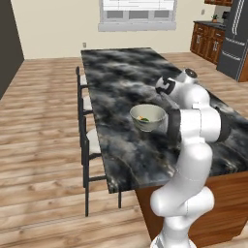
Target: The microwave is finished heating the shrimp and lime. Take the bowl containing the food and place it on the dining counter.
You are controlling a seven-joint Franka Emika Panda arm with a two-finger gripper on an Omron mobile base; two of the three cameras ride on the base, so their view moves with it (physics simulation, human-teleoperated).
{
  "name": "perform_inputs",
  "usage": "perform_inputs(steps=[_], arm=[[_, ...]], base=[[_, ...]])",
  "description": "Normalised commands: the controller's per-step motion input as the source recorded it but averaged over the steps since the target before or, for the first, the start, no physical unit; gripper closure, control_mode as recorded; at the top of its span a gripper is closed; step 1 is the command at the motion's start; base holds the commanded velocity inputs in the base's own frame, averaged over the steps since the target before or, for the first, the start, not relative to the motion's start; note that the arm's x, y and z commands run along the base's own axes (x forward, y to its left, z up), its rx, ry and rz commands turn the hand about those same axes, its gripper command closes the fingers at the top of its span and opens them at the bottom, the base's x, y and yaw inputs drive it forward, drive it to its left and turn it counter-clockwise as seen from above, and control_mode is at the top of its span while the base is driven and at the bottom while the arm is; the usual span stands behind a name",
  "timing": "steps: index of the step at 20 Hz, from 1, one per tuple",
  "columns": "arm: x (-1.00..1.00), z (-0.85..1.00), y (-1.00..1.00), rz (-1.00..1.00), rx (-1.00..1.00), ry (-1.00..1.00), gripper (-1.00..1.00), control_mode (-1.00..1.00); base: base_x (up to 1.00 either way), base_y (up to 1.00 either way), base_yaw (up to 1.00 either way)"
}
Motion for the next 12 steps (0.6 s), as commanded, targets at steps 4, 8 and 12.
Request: perform_inputs(steps=[4,8,12], arm=[[-1.0,0.89,0.0,0.0,0.0,-0.29,-1.0,-1.0],[-1.0,0.85,0.05,0.01,-0.03,-0.37,-1.0,-1.0],[-1.0,0.67,0.23,0.06,-0.12,-0.45,-1.0,-1.0]], base=[[0.0,0.0,0.0],[0.0,0.0,0.0],[0.0,0.0,0.0]])
